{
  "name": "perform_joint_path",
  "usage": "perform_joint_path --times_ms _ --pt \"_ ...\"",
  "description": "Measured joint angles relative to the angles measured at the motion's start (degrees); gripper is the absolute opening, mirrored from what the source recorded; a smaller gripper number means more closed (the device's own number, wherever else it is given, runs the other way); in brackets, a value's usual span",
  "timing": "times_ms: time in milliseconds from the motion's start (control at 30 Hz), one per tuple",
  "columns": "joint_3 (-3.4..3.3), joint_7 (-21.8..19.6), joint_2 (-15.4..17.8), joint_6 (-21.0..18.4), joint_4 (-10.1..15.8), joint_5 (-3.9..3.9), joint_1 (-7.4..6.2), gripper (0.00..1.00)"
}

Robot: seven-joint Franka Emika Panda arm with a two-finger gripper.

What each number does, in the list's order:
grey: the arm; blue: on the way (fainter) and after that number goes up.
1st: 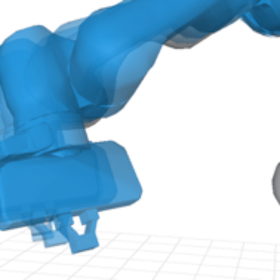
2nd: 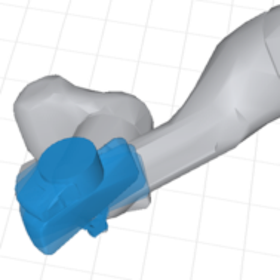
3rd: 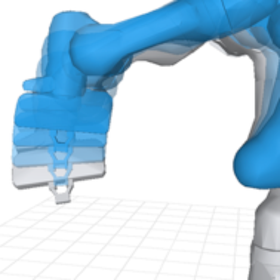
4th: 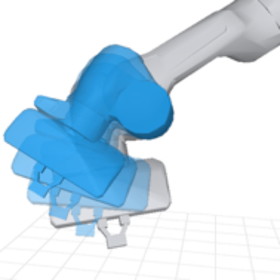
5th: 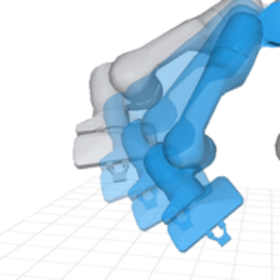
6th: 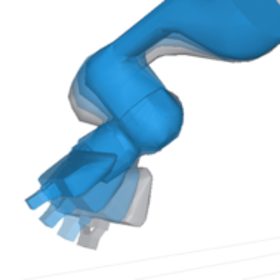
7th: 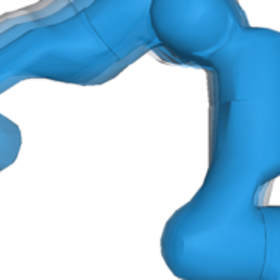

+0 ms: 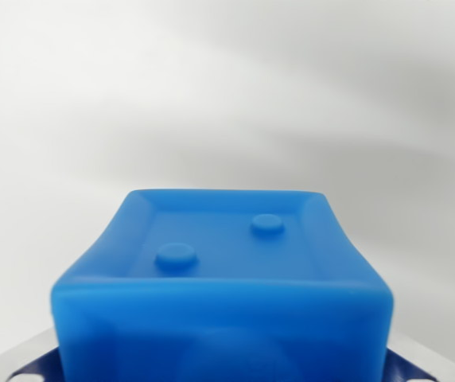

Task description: Stack cube

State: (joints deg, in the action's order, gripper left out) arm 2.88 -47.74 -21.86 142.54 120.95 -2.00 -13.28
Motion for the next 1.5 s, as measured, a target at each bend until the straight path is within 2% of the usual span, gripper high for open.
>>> perform_joint_path --times_ms 1500 --pt "-1.02 1.54 8.23 1.12 9.31 0.96 6.69 0.0"
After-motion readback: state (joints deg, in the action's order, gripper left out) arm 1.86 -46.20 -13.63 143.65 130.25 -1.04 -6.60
